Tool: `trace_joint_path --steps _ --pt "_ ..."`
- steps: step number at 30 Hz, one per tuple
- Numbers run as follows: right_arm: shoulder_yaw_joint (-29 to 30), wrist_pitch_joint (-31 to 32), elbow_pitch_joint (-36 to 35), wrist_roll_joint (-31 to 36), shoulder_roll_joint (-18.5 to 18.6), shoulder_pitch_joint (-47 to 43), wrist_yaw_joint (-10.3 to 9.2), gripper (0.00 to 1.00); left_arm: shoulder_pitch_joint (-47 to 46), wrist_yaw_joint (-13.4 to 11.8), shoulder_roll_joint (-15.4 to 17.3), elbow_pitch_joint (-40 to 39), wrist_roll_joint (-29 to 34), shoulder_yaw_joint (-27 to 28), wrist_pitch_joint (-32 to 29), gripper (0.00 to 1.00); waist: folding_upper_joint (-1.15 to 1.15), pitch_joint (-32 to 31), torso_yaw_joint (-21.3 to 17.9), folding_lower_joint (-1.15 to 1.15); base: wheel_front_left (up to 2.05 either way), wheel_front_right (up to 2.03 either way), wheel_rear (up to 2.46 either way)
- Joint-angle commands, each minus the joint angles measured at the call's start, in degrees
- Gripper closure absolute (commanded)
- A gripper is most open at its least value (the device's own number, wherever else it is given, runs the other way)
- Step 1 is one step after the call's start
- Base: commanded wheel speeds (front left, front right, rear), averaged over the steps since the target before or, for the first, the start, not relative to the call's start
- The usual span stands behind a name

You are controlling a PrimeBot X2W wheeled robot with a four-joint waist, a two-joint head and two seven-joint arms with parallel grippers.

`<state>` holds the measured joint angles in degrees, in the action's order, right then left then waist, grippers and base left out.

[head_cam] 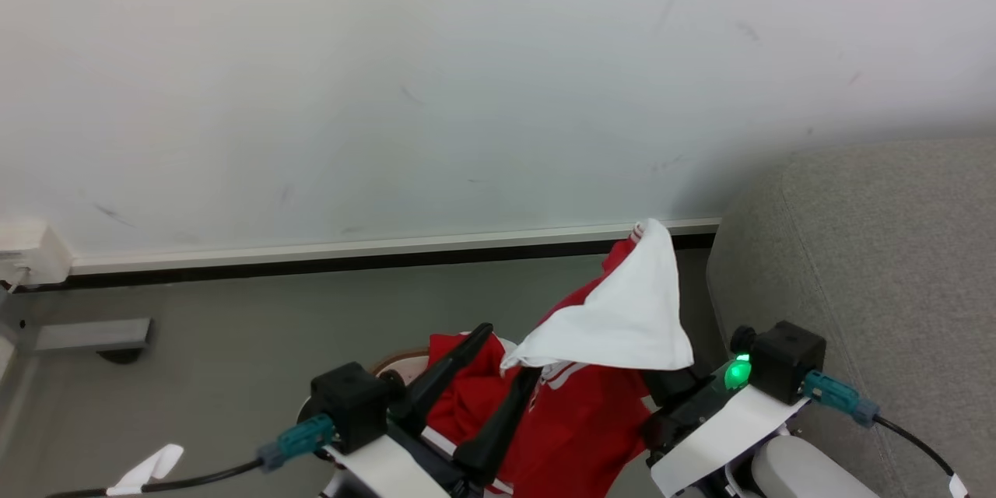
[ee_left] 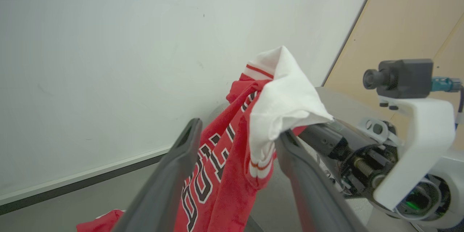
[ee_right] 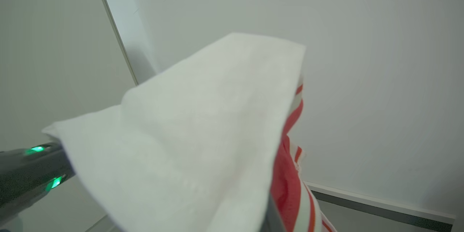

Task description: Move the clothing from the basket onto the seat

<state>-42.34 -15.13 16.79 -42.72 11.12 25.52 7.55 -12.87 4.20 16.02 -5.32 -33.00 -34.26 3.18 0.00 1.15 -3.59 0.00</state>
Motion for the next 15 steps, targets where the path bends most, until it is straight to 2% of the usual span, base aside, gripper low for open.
trace_joint_path --steps 1,8,15 --pt "1.21 -0.04 -0.43 0.60 0.47 -0.64 -0.12 1.00 -0.35 -0.01 0.02 0.84 1.05 -0.10 1.00 0.00 0.00 0.22 -0.55 0.00 0.00 0.00 0.00" --pt "5.24 -0.04 -2.00 3.04 1.19 -1.11 -0.12 1.00 -1.02 0.09 -0.77 3.69 3.18 -1.39 4.37 0.00 0.00 1.46 -4.78 0.00 0.00 0.00 0.00" --pt "8.10 -0.04 -3.69 4.89 0.76 -1.67 -0.12 1.00 -2.27 0.12 -0.70 4.79 5.63 -2.53 6.32 0.00 0.00 3.34 -12.01 0.00 0.00 0.00 0.00"
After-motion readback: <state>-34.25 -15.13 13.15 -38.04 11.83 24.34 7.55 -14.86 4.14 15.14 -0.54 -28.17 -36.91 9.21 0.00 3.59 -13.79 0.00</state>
